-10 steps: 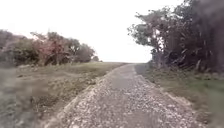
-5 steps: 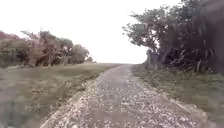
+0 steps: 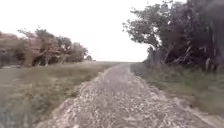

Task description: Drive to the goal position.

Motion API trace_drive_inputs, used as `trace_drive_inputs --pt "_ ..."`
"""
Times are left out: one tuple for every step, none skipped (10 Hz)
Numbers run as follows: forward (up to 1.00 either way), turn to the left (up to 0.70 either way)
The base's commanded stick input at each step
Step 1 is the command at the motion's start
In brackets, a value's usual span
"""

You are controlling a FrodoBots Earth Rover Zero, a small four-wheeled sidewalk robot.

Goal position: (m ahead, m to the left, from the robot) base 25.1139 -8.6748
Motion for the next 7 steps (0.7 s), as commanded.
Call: trace_drive_inputs --pt "1.0 0.0" --pt "1.0 0.0" --pt "1.0 0.0" --pt "1.0 0.0" --pt "1.0 0.0" --pt "1.0 0.0" --pt "1.0 0.0"
